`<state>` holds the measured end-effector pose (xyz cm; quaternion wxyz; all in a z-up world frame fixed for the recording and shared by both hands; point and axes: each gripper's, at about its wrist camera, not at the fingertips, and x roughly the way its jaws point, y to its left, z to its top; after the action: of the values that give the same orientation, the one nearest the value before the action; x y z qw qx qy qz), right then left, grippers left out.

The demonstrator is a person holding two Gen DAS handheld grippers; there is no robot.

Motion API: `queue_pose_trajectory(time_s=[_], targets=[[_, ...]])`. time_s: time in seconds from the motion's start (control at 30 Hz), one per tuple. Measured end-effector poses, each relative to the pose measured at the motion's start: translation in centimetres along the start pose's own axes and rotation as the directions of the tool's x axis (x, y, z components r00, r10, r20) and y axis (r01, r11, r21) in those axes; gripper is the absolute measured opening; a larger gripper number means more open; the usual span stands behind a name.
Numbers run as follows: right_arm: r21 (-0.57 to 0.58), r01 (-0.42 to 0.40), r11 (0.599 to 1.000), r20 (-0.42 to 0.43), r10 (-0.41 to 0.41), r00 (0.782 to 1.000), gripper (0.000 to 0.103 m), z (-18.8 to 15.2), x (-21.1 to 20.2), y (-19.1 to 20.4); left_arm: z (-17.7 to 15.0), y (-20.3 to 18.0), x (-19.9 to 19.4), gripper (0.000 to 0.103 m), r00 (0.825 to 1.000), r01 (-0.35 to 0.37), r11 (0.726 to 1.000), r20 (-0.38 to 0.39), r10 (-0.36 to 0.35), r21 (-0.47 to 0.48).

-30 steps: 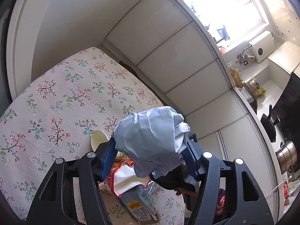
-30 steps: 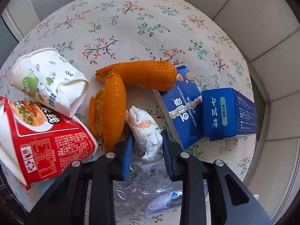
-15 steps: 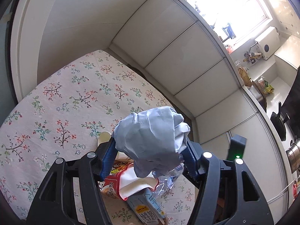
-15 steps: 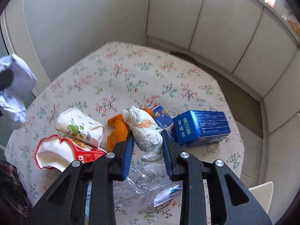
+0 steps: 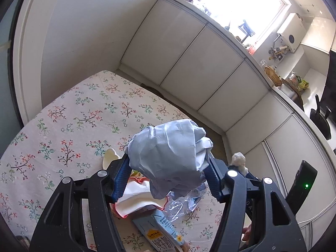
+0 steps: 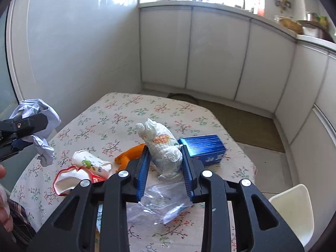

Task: Collect trash
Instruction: 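Carry both items to the bin and release the bag from the right tool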

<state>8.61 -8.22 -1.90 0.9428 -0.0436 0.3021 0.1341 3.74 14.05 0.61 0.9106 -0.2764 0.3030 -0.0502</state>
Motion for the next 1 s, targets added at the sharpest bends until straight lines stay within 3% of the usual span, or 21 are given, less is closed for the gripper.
queue_pose_trajectory(time_s=[0.27,0.53,0.8,1.0], targets=[[0.100,0.081,0.992,0.074,-0.088,0.993,0.030,-1.3,-2.9,-4.7,-1.1,-4.6,0.1,0.060,1.000,0.018,0.998,0.011,-0.018,0.053],[0.219,0.165,0.962,0.086,-0.188,0.978,0.030,-2.9,-5.1,-11.2,-3.1,-10.9,1.9,0.060,0.998,0.065,0.988,-0.034,-0.061,0.142],[0.369,0.297,0.881,0.041,-0.335,0.941,0.031,-5.7,-7.2,-19.1,-5.7,-16.9,4.6,0.060,0.990,0.125,0.966,-0.099,-0.105,0.228],[0.458,0.390,0.799,-0.063,-0.408,0.911,0.035,-8.3,-8.1,-24.6,-8.5,-21.2,7.2,0.060,0.977,0.177,0.944,-0.169,-0.133,0.278]])
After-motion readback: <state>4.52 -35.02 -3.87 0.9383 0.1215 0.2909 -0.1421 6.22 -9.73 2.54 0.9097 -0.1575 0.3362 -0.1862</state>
